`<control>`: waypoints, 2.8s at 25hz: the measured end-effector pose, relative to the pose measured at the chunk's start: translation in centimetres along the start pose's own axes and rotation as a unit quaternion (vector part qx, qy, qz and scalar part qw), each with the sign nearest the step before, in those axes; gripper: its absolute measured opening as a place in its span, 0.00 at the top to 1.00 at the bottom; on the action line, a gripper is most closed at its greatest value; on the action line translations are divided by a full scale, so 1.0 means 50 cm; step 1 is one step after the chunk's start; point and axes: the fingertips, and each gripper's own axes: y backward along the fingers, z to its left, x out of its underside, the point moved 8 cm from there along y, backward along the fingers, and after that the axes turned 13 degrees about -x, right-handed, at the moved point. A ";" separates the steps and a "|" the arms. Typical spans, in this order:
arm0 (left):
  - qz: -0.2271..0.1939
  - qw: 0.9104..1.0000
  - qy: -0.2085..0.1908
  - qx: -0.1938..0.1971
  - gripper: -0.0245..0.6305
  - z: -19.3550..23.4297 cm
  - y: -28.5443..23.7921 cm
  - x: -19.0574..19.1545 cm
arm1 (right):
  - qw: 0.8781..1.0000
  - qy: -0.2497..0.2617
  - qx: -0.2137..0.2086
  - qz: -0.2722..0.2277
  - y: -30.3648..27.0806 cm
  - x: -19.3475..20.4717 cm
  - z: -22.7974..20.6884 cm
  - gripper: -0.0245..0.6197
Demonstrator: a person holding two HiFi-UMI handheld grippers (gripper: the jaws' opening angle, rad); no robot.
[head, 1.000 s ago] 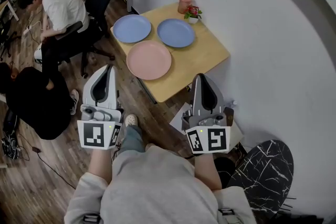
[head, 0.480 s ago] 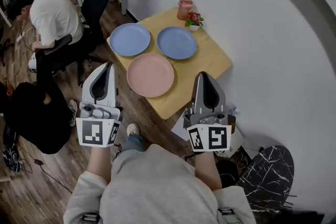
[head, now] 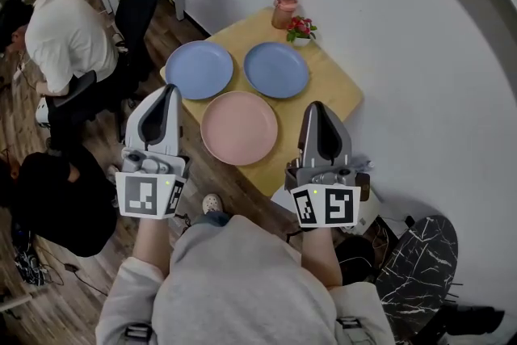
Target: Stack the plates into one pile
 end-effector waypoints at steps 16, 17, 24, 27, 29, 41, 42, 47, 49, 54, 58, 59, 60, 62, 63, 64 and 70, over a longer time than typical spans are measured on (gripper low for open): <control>0.015 0.998 0.026 0.063 0.87 0.070 -0.115 0.076 | 0.998 -0.003 0.063 0.031 -0.085 0.048 0.016 0.96; 0.019 0.997 0.029 0.065 0.87 0.070 -0.118 0.083 | 0.997 -0.007 0.065 0.039 -0.088 0.055 0.016 0.96; 0.076 0.993 0.036 0.082 0.87 0.058 -0.131 0.156 | 0.989 -0.054 0.082 0.111 -0.094 0.141 -0.008 0.96; 0.109 0.990 0.042 0.079 0.87 0.056 -0.129 0.198 | 0.982 -0.090 0.089 0.143 -0.090 0.193 -0.019 0.96; 0.131 0.988 0.042 0.077 0.87 0.055 -0.126 0.227 | 0.975 -0.119 0.095 0.162 -0.086 0.227 -0.027 0.96; 0.320 0.943 0.048 0.073 0.87 0.028 -0.072 0.451 | 0.914 -0.240 0.118 0.305 -0.043 0.430 -0.076 0.95; 0.338 0.937 0.049 0.072 0.87 0.025 -0.067 0.469 | 0.908 -0.248 0.116 0.317 -0.040 0.446 -0.078 0.95; 0.425 0.899 0.082 0.073 0.87 0.013 -0.039 0.546 | 0.883 -0.274 0.108 0.364 -0.022 0.509 -0.087 0.95; 0.449 0.886 0.092 0.070 0.87 0.008 -0.032 0.568 | 0.874 -0.283 0.110 0.379 -0.016 0.529 -0.094 0.95; 0.503 0.856 0.099 0.064 0.71 -0.004 -0.019 0.617 | 0.852 -0.308 0.106 0.409 -0.011 0.575 -0.107 0.85; 0.537 0.836 0.094 0.062 0.67 -0.015 -0.003 0.649 | 0.836 -0.318 0.111 0.433 -0.004 0.611 -0.113 0.82; 0.544 0.832 0.092 0.063 0.66 -0.018 0.002 0.656 | 0.831 -0.321 0.111 0.440 -0.001 0.620 -0.113 0.82; 0.551 0.827 0.092 0.064 0.66 -0.022 0.007 0.663 | 0.827 -0.325 0.111 0.445 0.002 0.629 -0.113 0.82; 0.564 0.818 0.090 0.063 0.65 -0.027 0.017 0.676 | 0.819 -0.332 0.115 0.454 0.007 0.644 -0.112 0.82; 0.572 0.814 0.087 0.060 0.66 -0.028 0.022 0.682 | 0.816 -0.335 0.117 0.457 0.010 0.650 -0.111 0.82; 0.579 0.809 0.082 0.058 0.66 -0.028 0.027 0.687 | 0.813 -0.337 0.121 0.460 0.012 0.654 -0.111 0.82; 0.598 0.798 0.062 0.041 0.75 -0.026 0.028 0.697 | 0.805 -0.330 0.118 0.478 0.005 0.659 -0.106 0.94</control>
